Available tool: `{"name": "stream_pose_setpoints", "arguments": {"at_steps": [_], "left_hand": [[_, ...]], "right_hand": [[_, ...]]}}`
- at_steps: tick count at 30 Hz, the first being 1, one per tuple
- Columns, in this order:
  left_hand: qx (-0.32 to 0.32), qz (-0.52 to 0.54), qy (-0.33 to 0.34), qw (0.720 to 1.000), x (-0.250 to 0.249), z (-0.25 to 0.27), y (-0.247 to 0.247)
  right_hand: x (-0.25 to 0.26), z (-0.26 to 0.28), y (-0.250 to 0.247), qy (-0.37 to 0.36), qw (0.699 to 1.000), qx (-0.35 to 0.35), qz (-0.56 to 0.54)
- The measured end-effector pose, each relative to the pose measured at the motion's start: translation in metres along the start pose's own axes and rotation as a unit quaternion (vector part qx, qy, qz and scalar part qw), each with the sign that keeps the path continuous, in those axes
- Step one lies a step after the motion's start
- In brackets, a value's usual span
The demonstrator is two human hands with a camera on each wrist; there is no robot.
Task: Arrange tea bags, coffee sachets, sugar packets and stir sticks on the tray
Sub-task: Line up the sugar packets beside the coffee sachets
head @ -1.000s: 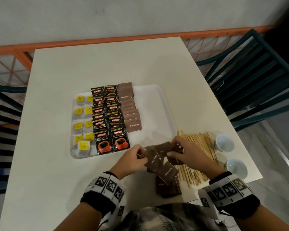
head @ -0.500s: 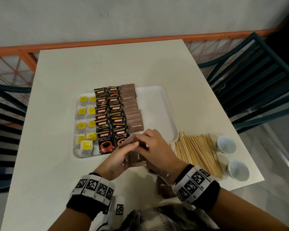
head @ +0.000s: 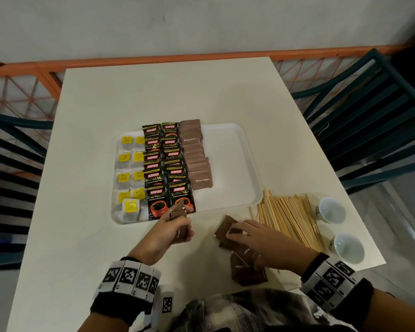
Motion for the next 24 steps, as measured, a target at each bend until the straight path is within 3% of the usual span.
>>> {"name": "stream_pose_setpoints", "arguments": {"at_steps": [10,15,17,20,24], "left_hand": [[0.008,-0.061,0.005,0.998,0.0,0.006,0.002],[-0.014,-0.062,0.057,0.996,-0.001,0.008,0.0],[-0.017,-0.061,0.079,0.995,-0.003,0.008,-0.001],[0.015,-0.054,0.101,0.993,-0.006,0.01,0.002],[0.07,0.017,0.089,0.993,-0.013,0.017,0.011]], "right_hand": [[0.008,-0.027,-0.021,-0.035,0.994,-0.106,-0.014],[0.008,-0.038,-0.039,-0.002,0.981,-0.173,-0.085],[0.006,-0.04,-0.05,0.038,0.964,-0.19,-0.182],[0.011,-0.045,-0.065,0.036,0.906,-0.229,-0.353],[0.026,-0.051,-0.074,0.007,0.874,-0.246,-0.419]]}}
Point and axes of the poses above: each hand's wrist, its own z-axis away from the middle knuckle, its own y-axis out of the palm, x = y × z, the point moved 2 cm from there along -z, towards the middle knuckle, and after that the axes turned 7 degrees about z, right-handed, at the moved point
